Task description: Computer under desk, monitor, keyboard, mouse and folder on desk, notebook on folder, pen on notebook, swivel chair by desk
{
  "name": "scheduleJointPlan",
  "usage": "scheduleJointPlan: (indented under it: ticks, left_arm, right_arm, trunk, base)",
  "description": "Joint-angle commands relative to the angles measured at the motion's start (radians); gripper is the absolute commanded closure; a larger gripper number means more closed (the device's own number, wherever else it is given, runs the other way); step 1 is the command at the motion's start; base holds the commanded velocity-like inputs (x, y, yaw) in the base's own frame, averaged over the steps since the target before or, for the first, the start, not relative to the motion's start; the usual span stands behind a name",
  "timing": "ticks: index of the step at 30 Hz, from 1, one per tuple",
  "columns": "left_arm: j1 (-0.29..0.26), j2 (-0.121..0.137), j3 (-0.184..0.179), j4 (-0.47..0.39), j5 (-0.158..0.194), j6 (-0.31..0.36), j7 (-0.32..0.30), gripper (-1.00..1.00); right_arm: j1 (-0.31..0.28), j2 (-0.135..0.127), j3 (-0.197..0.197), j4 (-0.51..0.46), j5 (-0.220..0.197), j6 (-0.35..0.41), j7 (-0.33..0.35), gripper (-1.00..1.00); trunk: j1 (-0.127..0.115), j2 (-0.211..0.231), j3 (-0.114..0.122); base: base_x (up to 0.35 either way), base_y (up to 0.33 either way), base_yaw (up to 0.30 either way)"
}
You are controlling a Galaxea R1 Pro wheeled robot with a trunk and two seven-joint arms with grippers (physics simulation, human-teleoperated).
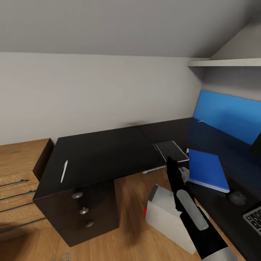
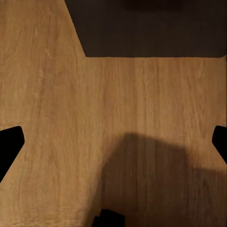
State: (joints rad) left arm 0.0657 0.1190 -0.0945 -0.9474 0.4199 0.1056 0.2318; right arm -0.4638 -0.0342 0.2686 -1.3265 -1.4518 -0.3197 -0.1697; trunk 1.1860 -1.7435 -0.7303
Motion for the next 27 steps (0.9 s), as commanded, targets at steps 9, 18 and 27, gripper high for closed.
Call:
scheduleJointPlan:
  ticks: [9, 18, 27]
  left_arm:
    - [0.0, 0.001, -0.007, 0.069, 0.007, -0.055, 0.007, -1.0]
    - [0.0, 0.001, -0.006, 0.07, 0.005, -0.058, 0.008, -1.0]
    - [0.0, 0.001, -0.004, 0.07, 0.005, -0.058, 0.011, -1.0]
  right_arm:
    - [-0.001, -0.038, -0.036, -0.022, -0.056, -0.007, -0.008, 1.0]
    - [-0.001, -0.038, -0.094, -0.019, -0.058, -0.008, -0.01, 1.0]
    - [-0.001, -0.037, -0.097, -0.022, -0.059, -0.007, -0.009, 1.0]
  trunk:
    - [0.0, 0.0, -0.007]
    - [0.0, 0.0, -0.015]
    - [0.0, 0.0, -0.016]
  base:
    - [0.0, 0.0, -0.242]
    - [0.0, 0.0, -0.209]
    - [0.0, 0.0, -0.029]
